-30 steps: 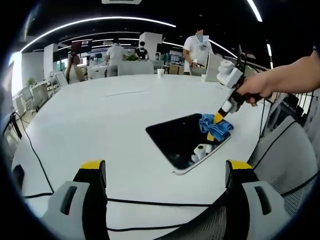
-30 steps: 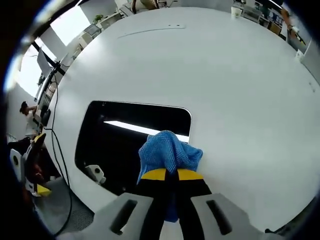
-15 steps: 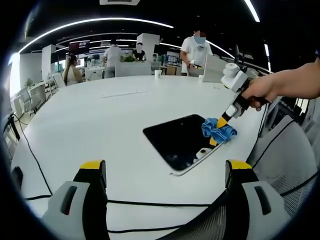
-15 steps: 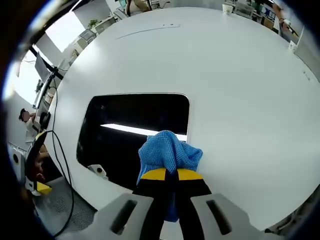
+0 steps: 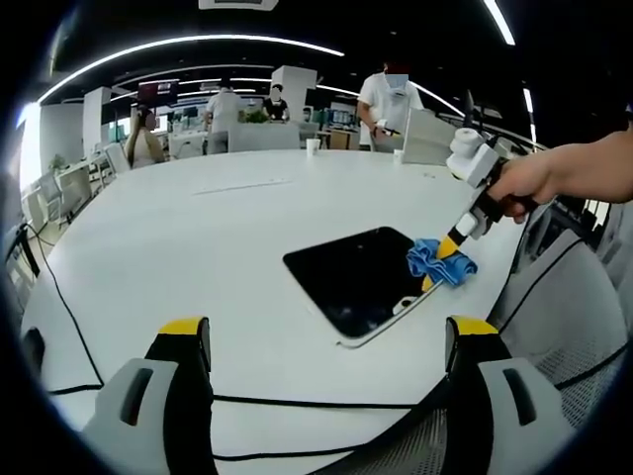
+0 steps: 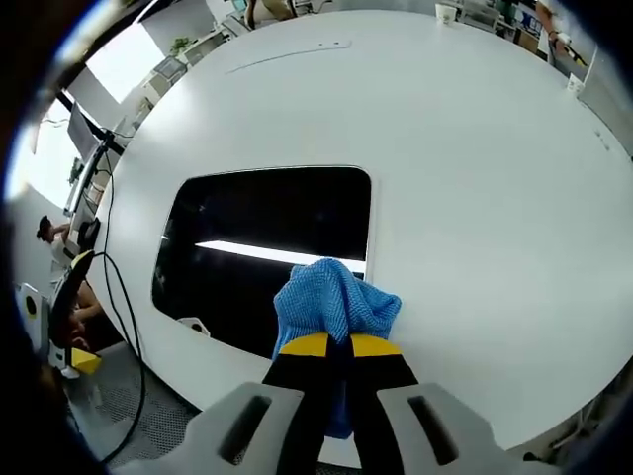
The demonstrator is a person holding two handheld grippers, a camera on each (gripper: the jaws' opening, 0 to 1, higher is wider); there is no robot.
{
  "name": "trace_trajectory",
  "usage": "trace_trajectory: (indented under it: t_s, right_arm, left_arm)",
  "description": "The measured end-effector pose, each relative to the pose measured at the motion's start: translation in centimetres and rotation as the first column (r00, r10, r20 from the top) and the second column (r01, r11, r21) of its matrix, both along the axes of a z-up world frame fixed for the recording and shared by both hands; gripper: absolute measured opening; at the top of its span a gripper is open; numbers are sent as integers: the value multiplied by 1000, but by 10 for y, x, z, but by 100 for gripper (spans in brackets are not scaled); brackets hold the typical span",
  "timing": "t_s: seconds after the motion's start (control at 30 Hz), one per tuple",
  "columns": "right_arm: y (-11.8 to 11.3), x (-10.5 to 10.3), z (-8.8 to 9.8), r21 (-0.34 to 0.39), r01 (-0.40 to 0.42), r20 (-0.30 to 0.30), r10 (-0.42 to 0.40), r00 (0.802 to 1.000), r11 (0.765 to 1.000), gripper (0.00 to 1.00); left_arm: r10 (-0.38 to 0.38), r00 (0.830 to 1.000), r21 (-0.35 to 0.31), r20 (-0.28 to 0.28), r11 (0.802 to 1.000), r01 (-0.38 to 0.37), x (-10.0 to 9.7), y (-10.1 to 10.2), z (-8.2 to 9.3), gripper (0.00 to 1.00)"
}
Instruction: Wipe the mirror surface with the cleaning cloth until all visible marks leave the cleaned area.
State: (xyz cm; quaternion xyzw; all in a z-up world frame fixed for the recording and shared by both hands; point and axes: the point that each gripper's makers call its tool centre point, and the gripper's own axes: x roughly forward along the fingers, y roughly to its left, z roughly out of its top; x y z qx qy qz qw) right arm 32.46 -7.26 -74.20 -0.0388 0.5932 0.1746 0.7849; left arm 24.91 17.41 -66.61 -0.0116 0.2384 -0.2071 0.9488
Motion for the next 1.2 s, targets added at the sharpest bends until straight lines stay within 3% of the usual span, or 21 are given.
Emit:
trace_trajectory:
  t_s: [0.23, 0.6, 0.8, 1.2]
  right_arm:
    - [0, 0, -1, 11, 13, 5, -13, 1000, 1000, 0]
    - [1, -3, 0, -2, -34, 2, 34, 999, 999, 1]
    - [2, -2, 0, 5, 24, -8, -24, 1000, 1000, 0]
    - [23, -8, 1, 8, 19, -10, -19, 1000, 1000, 0]
  left_arm:
    - [-6, 1000, 5, -5, 1000, 6, -1, 0, -1, 98]
    - [-5, 1000, 5, -7, 1000, 5, -1, 0, -1, 98]
    - [-6, 1000, 4, -6, 1000, 6, -1, 0, -2, 98]
    - [-10, 1000, -3, 0, 1000, 10, -1, -2, -1, 98]
